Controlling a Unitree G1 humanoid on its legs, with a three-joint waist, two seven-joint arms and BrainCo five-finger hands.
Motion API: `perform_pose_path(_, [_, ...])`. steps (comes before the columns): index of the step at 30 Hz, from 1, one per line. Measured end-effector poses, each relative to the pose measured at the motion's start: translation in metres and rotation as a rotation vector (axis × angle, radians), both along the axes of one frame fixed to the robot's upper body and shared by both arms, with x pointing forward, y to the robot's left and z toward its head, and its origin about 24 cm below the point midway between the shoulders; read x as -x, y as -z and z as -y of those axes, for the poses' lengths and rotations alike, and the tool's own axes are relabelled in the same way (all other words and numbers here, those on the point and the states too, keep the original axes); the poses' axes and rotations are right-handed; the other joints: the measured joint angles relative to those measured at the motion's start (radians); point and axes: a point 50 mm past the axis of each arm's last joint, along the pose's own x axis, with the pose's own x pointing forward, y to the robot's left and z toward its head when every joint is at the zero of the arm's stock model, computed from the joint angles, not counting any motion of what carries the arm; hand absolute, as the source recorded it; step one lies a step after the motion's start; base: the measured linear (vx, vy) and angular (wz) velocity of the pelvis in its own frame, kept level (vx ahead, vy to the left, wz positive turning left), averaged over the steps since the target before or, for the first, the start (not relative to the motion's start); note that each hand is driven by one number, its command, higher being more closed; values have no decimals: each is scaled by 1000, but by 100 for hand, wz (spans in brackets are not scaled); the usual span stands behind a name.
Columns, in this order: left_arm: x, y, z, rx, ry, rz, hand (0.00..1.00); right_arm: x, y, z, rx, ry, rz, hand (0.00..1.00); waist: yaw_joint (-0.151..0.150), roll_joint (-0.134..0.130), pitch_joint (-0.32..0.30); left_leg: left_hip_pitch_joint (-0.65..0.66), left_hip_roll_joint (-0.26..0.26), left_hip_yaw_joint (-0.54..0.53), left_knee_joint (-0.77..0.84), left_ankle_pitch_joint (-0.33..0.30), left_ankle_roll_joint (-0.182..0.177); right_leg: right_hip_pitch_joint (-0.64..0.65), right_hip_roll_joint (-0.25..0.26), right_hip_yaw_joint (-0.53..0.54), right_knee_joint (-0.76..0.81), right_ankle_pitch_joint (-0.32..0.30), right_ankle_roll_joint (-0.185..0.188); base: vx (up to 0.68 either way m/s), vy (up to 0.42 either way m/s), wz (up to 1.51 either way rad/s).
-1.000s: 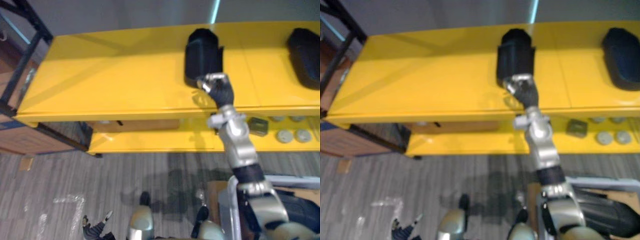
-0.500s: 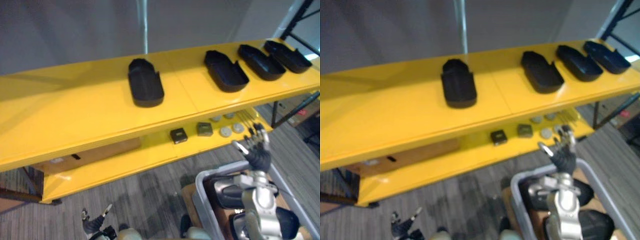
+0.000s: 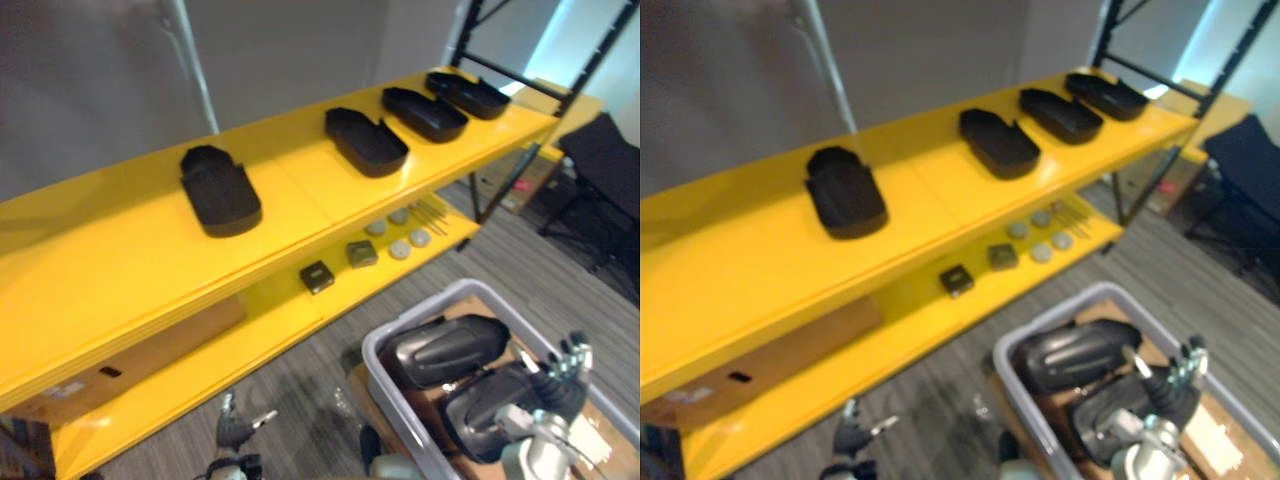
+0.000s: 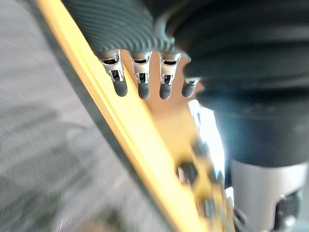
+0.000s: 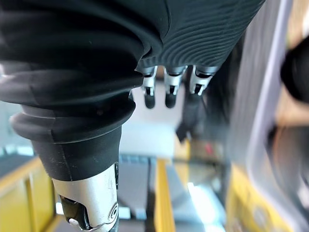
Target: Walk over and take plastic housings, then place them on the shelf
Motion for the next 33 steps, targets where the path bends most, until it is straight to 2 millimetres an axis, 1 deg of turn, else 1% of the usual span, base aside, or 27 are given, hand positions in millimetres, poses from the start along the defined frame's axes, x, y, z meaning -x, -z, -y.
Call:
perform_pose_path(2, [-13, -4, 13, 9, 86, 26, 0, 6, -1, 5, 3, 30, 4, 0, -33, -4, 0, 17, 3, 41, 10, -11, -2, -5, 7, 33, -1, 6, 0, 30, 17, -58])
perform_pose_path(3, [-16, -6, 16, 12, 106, 32, 0, 8, 0, 6, -3, 37, 4, 0, -39, -4, 0, 17, 4, 49, 17, -17, -2, -8, 9, 42, -1, 8, 1, 28, 26, -51])
perform_pose_path(5, [-30, -12, 26, 14, 158, 57, 0, 13, 0, 8, -13, 33, 15, 0, -68, -3, 1, 20, 6, 80, 51, -43, 3, -17, 13, 76, -1, 14, 7, 21, 36, -44])
perform_pose_path(6, [-33, -14, 28, 15, 161, 64, 0, 13, 0, 7, -13, 25, 20, 0, -72, -2, 2, 19, 9, 80, 67, -53, 5, -17, 14, 84, -1, 14, 7, 16, 48, -38])
perform_pose_path(7, [-39, -17, 31, 21, 167, 82, 0, 13, 0, 6, -12, 4, 25, 0, -74, -2, 5, 14, 16, 69, 118, -74, 20, -16, 21, 102, 4, 14, 8, 5, 31, -46])
perform_pose_path(9, [-44, -21, 28, 22, 118, 98, 0, -3, -5, -4, -14, -88, 83, 0, -61, -5, 26, -51, 17, -109, 276, -125, 105, -25, 25, 147, 30, 9, 11, -58, 50, -63])
perform_pose_path(10, [-44, -23, 26, 38, 77, 104, 0, -18, -11, -11, -6, -150, 126, 0, -52, -3, 40, -89, 11, -216, 354, -157, 123, -44, 35, 172, 51, -7, 10, -162, 166, -85])
perform_pose_path(11, [-44, -25, 22, 40, 38, 114, 0, -41, -22, -20, 10, -234, 186, 0, -31, 15, 60, -141, 3, -343, 441, -205, 129, -80, 49, 197, 77, -15, 8, -175, 213, -83])
perform_pose_path(12, [-43, -26, 20, 45, 16, 119, 0, -53, -28, -24, 21, -270, 218, 0, -18, 26, 70, -155, -5, -391, 465, -227, 123, -97, 54, 198, 88, -14, 6, -221, 260, -74])
perform_pose_path(13, [-44, -27, 16, 52, -20, 121, 0, -71, -41, -27, 48, -318, 269, 0, -1, 47, 89, -179, -17, -454, 487, -274, 110, -127, 63, 202, 101, -13, 6, -240, 237, -32])
perform_pose_path(14, [-45, -27, 10, 48, -50, 126, 0, -85, -52, -29, 70, -345, 312, 0, 18, 54, 113, -189, -31, -468, 471, -319, 102, -155, 59, 201, 119, -9, 14, -243, 219, -9])
perform_pose_path(16, [-46, -28, 3, 46, -81, 132, 0, -98, -65, -32, 89, -367, 356, 0, 35, 55, 137, -199, -48, -474, 451, -365, 77, -183, 43, 200, 133, 1, 31, -255, 210, 9])
perform_pose_path(17, [-47, -29, -9, 29, -117, 150, 0, -112, -76, -41, 104, -396, 386, 0, 63, 14, 180, -232, -84, -471, 491, -370, 90, -204, 13, 214, 147, 10, 45, -315, 223, 13])
perform_pose_path(18, [-44, -29, -17, 7, -121, 152, 0, -120, -81, -45, 107, -422, 392, 0, 77, 2, 188, -283, -95, -485, 547, -385, 99, -228, 2, 211, 162, 11, 50, -259, 191, 22])
perform_pose_path(20, [-44, -30, -22, -6, -119, 166, 0, -126, -82, -48, 107, -436, 382, 0, 79, 8, 203, -337, -101, -517, 633, -412, 105, -250, -1, 192, 191, 13, 60, -132, 135, 32])
perform_pose_path(22, [-49, -36, -19, -26, -35, 207, 0, -124, -73, -50, 87, -424, 345, 0, 90, 14, 215, -374, -108, -528, 728, -451, 123, -258, -1, 190, 214, 22, 75, -114, 165, 0])
perform_pose_path(23, [-53, -41, -12, -38, 49, 233, 0, -116, -61, -47, 63, -404, 301, 0, 91, 15, 216, -380, -113, -521, 769, -478, 141, -253, -1, 200, 216, 33, 90, -127, 216, -40])
perform_pose_path(24, [-55, -45, -6, -30, 113, 247, 0, -103, -44, -45, 14, -380, 246, 0, 91, 9, 225, -366, -116, -497, 804, -499, 158, -238, -2, 223, 213, 48, 88, -137, 233, -49])
perform_pose_path(25, [-57, -46, -4, -26, 132, 253, 0, -96, -35, -44, -16, -366, 218, 0, 90, 7, 229, -361, -117, -482, 816, -507, 168, -229, -3, 221, 204, 66, 74, -214, 309, -80])
perform_pose_path(26, [-59, -48, -3, -21, 146, 256, 0, -81, -19, -44, -65, -340, 169, 0, 88, -3, 233, -340, -117, -438, 817, -511, 186, -220, -8, 203, 162, 143, 19, -237, 286, -103])
perform_pose_path(27, [-59, -47, -3, -20, 144, 249, 0, -69, -8, -45, -89, -335, 132, 0, 83, -11, 239, -328, -108, -383, 796, -493, 225, -217, -20, 124, 122, 212, -31, -250, 281, -114])
perform_pose_path(28, [-56, -45, -8, -32, 139, 228, 0, -61, -1, -46, -99, -331, 102, 0, 68, -13, 241, -326, -105, -350, 779, -480, 242, -237, -21, 58, 195, 162, -30, -189, 210, -104])
perform_pose_path(29, [-54, -42, -12, -41, 127, 203, 0, -56, 2, -45, -100, -329, 84, 0, 66, -19, 241, -314, -95, -312, 754, -463, 251, -253, -9, -9, 290, 88, -36, -135, 158, -85])
perform_pose_path(30, [-52, -40, -14, -44, 116, 188, 0, -56, 2, -45, -95, -332, 81, 0, 67, -19, 240, -308, -87, -289, 736, -451, 253, -263, 0, -41, 353, 41, -43, -115, 162, -105])
perform_pose_path(31, [-46, -36, -18, -51, 102, 160, 0, -56, -1, -46, -74, -346, 88, 0, 70, -17, 241, -298, -73, -245, 702, -425, 259, -275, 1, -96, 466, -40, -41, -90, 99, -112])
perform_pose_path(32, [-42, -33, -23, -56, 78, 138, 0, -60, -7, -48, -47, -360, 111, 0, 76, -17, 240, -299, -54, -210, 679, -405, 262, -274, -2, -127, 557, -107, -65, -84, 73, -106])
perform_pose_path(33, [-39, -32, -25, -57, 66, 125, 0, -62, -10, -50, -31, -368, 118, 0, 78, -17, 241, -300, -43, -192, 669, -396, 262, -269, -6, -139, 591, -133, -72, -90, 26, -97])
